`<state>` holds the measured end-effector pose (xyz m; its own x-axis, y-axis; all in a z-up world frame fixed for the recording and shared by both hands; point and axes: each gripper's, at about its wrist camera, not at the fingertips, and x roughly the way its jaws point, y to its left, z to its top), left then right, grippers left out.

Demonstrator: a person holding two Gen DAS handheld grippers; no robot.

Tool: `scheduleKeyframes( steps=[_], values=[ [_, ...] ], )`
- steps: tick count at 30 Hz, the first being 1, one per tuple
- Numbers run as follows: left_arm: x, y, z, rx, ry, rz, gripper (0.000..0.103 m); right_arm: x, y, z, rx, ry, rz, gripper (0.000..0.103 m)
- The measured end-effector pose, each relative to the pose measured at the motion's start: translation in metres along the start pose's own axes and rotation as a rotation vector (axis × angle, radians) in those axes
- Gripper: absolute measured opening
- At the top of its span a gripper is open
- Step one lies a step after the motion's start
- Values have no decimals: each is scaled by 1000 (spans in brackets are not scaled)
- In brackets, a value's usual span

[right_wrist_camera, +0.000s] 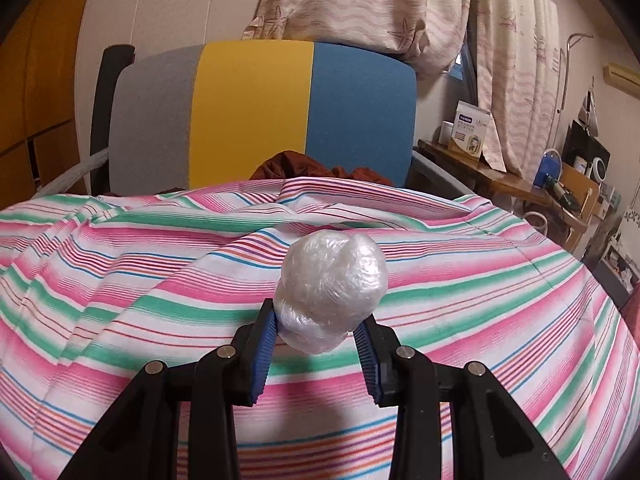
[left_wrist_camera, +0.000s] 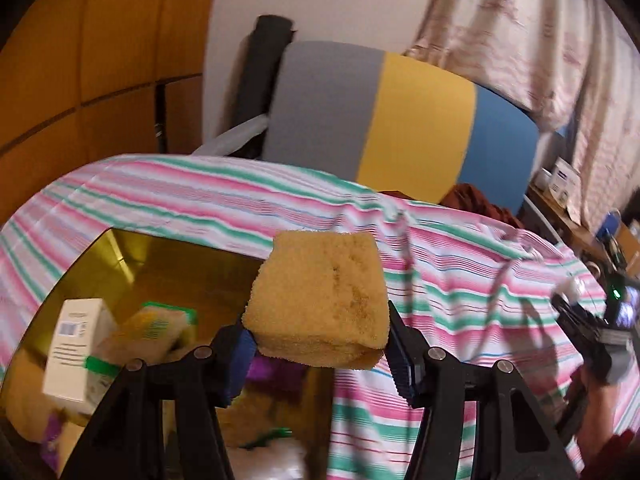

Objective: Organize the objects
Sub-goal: 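Carry the yellow sponge over the gold tray with the left tool, then release the sponge into the tray with the left tool while the right tool drops the wrapped ball in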

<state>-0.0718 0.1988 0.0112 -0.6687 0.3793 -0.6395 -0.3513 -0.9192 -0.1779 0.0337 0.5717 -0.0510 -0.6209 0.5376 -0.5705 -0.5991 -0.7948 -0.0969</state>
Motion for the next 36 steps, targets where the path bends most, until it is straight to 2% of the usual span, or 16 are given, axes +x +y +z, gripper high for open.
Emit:
scheduleKeyframes(
  steps=[8, 14, 21, 28, 33, 36],
  values=[
    [18, 48, 2, -122, 111, 37, 59, -30, 25, -8, 11, -1, 98, 38],
    [25, 67, 2, -156, 132, 61, 60, -53, 58, -13, -9, -7, 182, 38],
    [22, 86, 0, -206, 128, 63, 72, -78, 90, -16, -26, -21, 270, 38],
    [5, 91, -11, -203, 129, 33, 73, -90, 105, -19, 17, 1, 327, 38],
    [-13, 93, -27, -170, 128, 34, 84, -101, 120, -23, 34, 27, 384, 37],
    [-22, 96, -35, -161, 131, 24, 85, -113, 133, -24, 28, 26, 426, 37]
  ],
)
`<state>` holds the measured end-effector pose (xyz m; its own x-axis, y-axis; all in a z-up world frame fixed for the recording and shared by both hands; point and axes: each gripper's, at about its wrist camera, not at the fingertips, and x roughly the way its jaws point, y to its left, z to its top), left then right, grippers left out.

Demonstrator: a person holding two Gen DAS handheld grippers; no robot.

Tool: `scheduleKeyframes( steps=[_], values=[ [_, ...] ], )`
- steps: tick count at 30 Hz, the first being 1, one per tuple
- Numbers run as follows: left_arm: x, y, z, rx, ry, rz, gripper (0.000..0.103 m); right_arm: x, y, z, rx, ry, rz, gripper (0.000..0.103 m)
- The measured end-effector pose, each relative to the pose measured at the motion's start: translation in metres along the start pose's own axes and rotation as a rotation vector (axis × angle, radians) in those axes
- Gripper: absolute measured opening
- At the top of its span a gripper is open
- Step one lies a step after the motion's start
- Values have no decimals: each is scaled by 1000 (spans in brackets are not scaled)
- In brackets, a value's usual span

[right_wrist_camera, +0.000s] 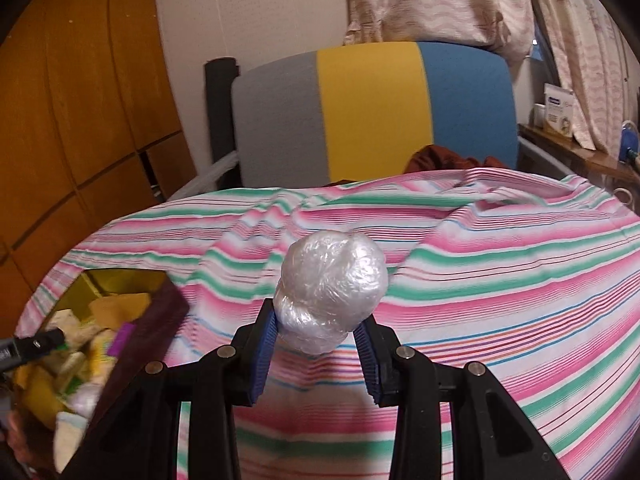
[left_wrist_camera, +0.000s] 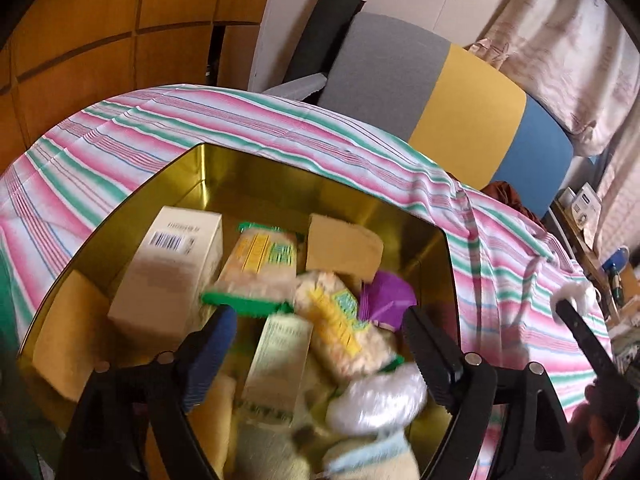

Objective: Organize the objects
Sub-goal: 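Release the sponge into the tray with the left tool while the right tool drops the wrapped ball in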

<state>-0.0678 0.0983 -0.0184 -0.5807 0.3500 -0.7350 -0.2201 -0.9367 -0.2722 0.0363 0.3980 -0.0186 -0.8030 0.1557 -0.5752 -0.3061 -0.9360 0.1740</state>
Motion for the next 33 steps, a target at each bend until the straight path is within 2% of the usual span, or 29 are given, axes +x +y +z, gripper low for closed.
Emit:
scheduleKeyframes(
  steps=[11, 16, 23, 33],
  values=[
    [-29, 8, -23, 92, -38, -7, 87, -11, 69, -4, -87, 17, 126, 37],
    [-35, 17, -29, 85, -43, -20, 87, -9, 100, -3, -139, 43, 183, 38],
    [-46, 29, -37, 94, -53, -15, 93, 0, 155, 1, -257, 70, 266, 37],
    [-54, 51, -39, 67, -73, 0, 93, 42, 235, 7, -386, 213, 337, 37]
  ],
)
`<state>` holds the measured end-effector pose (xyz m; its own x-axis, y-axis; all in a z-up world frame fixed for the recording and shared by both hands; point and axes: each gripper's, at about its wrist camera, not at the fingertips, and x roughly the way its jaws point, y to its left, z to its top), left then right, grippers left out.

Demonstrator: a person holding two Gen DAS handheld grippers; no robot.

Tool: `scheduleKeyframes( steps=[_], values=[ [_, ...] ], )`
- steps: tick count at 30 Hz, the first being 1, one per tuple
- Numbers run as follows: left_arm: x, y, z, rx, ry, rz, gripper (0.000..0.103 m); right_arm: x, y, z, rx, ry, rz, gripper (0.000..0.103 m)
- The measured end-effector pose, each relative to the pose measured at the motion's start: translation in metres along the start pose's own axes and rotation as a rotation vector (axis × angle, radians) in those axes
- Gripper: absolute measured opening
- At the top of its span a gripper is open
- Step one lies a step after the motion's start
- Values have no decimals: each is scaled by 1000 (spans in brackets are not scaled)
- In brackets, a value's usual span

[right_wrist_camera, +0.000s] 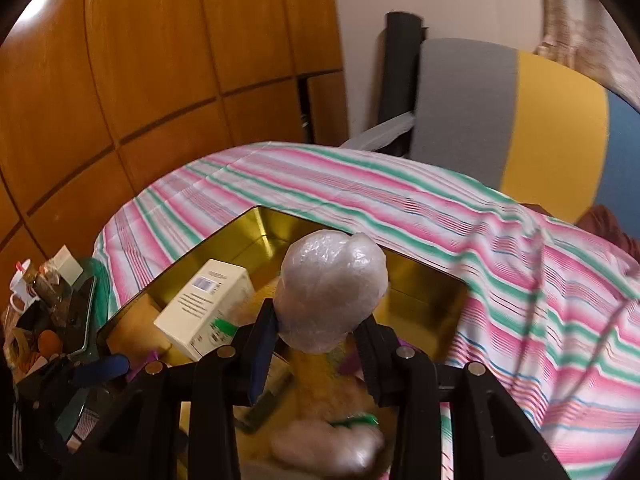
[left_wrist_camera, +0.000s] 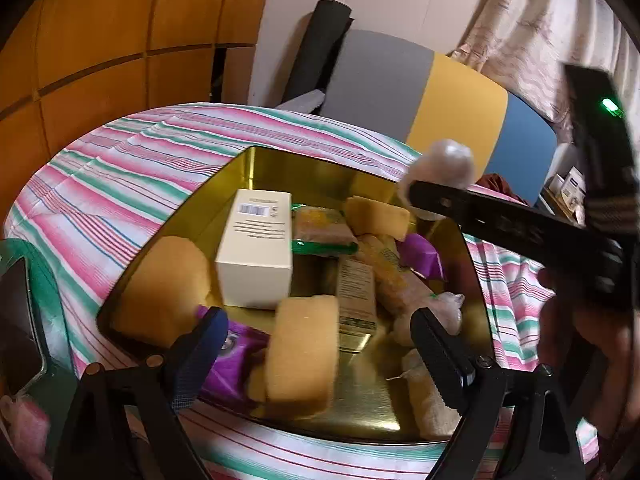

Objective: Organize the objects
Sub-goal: 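Release the sponge into the tray with the left tool while the right tool drops the wrapped ball in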

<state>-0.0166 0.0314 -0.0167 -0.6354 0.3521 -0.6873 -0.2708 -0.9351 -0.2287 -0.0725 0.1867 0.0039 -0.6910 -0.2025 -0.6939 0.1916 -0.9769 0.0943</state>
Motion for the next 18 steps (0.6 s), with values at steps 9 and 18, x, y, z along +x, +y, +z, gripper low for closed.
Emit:
scheduleKeyframes(
  steps=[9, 18],
  values=[
    [-5, 23, -1, -52, -7, 19, 93, 60, 15, 34, 18, 140, 54, 38],
    [-6, 44, 1, -122, -4, 46, 93, 97, 18, 41, 15, 204, 13, 45]
  ],
)
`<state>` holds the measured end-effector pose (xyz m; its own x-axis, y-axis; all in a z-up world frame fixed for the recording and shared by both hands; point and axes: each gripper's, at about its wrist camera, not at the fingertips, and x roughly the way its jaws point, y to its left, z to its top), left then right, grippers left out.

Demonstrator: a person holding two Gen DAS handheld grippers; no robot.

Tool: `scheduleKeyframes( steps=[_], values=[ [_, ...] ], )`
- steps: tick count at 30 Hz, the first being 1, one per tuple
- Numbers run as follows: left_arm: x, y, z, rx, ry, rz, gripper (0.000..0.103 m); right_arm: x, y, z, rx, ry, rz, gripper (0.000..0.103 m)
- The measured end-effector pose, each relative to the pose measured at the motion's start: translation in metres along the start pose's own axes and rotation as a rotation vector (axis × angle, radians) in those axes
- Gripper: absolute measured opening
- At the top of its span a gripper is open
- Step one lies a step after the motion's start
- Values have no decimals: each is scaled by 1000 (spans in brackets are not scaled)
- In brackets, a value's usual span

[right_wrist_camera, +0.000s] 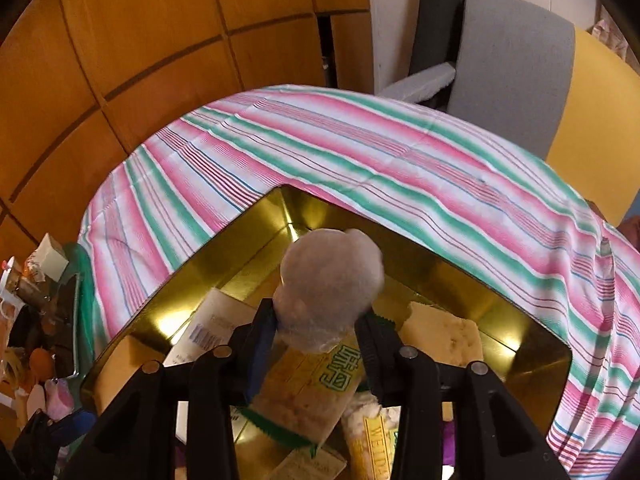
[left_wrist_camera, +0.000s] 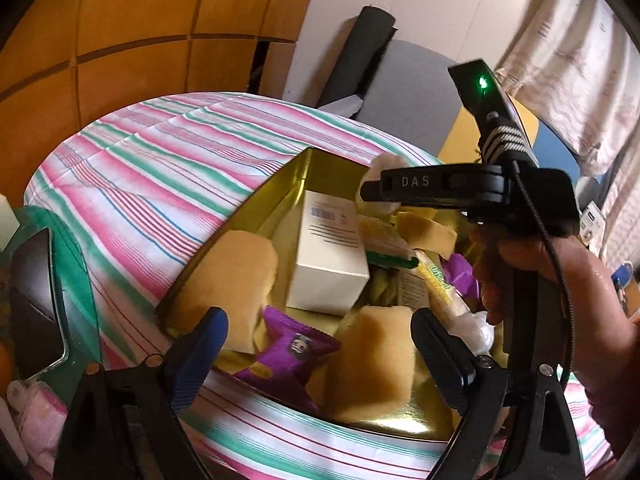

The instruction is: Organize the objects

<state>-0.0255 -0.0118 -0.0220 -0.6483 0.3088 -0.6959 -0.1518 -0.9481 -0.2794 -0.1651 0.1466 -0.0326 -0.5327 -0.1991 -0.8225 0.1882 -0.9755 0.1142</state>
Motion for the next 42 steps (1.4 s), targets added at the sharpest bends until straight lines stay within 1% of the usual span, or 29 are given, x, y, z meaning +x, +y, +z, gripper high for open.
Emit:
scheduleKeyframes(
  steps=[2, 5, 9, 13, 19, 23, 25, 28, 31, 35, 38, 42],
  values=[
    [2, 3, 0, -12, 9, 6, 93, 1, -3, -2, 15, -6, -3, 47],
    [5, 7, 0, -27, 18, 3, 94, -2, -6, -7, 22, -5, -4, 52],
    [3, 5, -2, -31, 16, -1, 97, -13, -5, -16, 4, -17, -27, 53],
    [1, 2, -1, -26, 11, -1, 98, -34, 0, -28, 1, -48, -37, 53],
    [-8, -4, 3, -8, -25, 15, 103, -62, 12, -42, 16, -88, -65, 53],
    [-14, -4, 6, -2, -43, 39, 103, -81, 15, -54, 45, -112, -107, 54],
    [-18, -4, 7, 0, -50, 52, 103, -90, 15, -60, 63, -125, -140, 58],
    [-21, -2, 9, -7, -52, 59, 103, -104, 16, -70, 80, -153, -178, 60],
    [-25, -3, 9, -5, -55, 66, 103, -115, 14, -80, 108, -170, -193, 61],
    [-31, -13, 10, 21, -68, 78, 103, -125, 10, -94, 142, -182, -228, 61],
    [-34, -18, 11, 35, -56, 83, 103, -131, 7, -103, 165, -186, -244, 61],
    [-35, -25, 9, 52, -37, 110, 103, -139, 1, -112, 201, -194, -260, 61]
  ],
)
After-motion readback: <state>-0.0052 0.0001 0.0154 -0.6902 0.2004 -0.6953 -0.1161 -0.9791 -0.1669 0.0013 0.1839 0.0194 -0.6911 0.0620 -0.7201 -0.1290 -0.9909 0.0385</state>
